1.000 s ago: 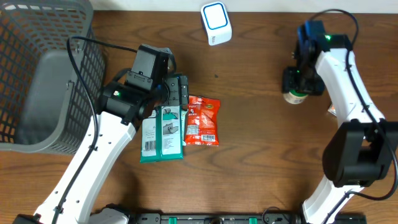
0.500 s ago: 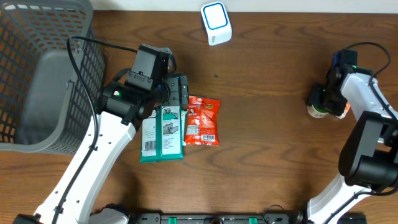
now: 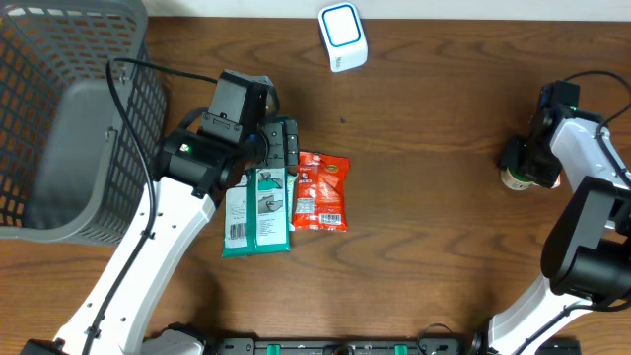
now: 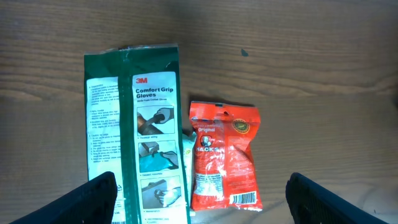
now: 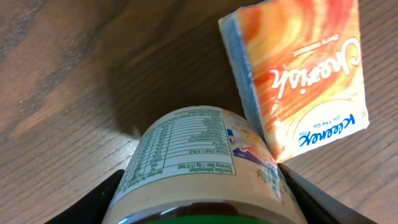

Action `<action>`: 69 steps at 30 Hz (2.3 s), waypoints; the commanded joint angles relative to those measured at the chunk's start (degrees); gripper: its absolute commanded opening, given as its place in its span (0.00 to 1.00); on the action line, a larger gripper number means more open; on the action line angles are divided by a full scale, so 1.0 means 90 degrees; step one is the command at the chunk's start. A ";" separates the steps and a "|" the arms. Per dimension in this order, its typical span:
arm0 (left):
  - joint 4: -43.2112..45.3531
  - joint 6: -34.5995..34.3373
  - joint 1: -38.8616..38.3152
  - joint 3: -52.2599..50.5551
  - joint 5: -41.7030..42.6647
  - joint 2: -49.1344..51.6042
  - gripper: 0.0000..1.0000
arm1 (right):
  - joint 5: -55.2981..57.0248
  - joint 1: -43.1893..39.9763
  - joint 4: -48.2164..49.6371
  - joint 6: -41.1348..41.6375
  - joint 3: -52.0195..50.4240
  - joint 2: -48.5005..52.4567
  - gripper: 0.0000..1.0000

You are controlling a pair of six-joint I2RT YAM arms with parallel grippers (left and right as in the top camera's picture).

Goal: Scan the item barcode
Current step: 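Carry the jar right toward the orange box at the table edge, then lower the jar beside the orange box and open the right gripper, then move the right gripper left over the red Hacks packet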

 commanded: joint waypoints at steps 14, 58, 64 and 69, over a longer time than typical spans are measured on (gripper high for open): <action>-0.0007 0.0058 -0.0002 0.0104 0.0010 0.0019 0.87 | -0.0347 -0.0053 0.0576 -0.0075 -0.0267 0.0029 0.11; -0.0007 0.0058 -0.0002 0.0104 0.0010 0.0019 0.87 | -0.0964 0.1292 0.0219 -0.0690 -0.0476 -0.1693 0.33; -0.0007 0.0058 -0.0002 0.0104 0.0010 0.0019 0.88 | 0.0478 0.1702 0.0461 -0.0867 -0.0483 -0.0940 0.25; -0.0007 0.0058 -0.0002 0.0104 0.0010 0.0019 0.87 | 0.0546 0.1622 0.0602 -0.1319 -0.0483 -0.0260 0.01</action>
